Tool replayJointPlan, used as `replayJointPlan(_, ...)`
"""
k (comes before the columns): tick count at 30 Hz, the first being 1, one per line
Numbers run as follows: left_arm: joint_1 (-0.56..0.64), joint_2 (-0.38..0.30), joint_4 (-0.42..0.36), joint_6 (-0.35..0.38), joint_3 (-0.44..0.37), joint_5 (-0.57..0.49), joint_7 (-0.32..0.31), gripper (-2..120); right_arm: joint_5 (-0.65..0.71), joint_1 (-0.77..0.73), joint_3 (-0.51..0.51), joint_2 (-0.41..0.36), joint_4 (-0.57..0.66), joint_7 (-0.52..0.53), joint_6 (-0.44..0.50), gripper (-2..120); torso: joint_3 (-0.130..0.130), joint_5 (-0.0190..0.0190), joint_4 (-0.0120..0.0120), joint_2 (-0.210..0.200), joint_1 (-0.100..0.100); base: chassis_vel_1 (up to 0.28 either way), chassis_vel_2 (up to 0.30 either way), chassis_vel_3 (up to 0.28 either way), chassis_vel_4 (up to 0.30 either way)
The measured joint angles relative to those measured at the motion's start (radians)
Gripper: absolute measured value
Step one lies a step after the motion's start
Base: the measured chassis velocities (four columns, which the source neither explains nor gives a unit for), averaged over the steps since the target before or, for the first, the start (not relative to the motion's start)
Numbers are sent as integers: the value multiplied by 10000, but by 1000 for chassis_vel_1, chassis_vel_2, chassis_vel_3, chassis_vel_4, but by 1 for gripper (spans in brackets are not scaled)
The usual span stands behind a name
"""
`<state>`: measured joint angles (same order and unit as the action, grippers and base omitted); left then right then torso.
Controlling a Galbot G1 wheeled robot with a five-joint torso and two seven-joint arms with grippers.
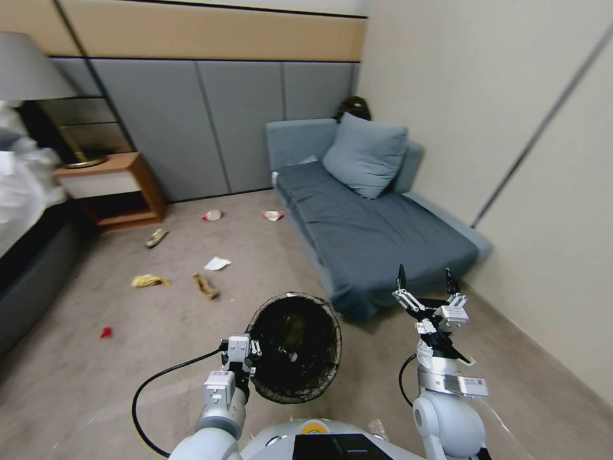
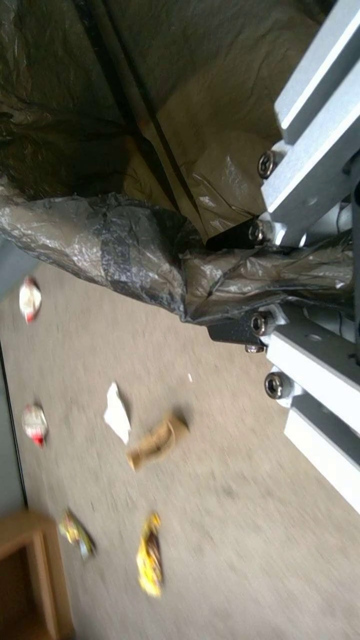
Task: Pick up the trash bin, then pick up the garbage from the floor and place it into the trash bin.
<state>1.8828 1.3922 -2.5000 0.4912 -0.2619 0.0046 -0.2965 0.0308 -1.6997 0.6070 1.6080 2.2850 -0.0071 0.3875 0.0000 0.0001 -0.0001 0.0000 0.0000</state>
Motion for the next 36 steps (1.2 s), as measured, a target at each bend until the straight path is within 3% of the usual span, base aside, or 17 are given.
replayJointPlan(36,-39,93,56,-441,88,29,10,0,51,104,243,0,-48,-236,134,100,0,-1,1,0,0,101,101,110,101)
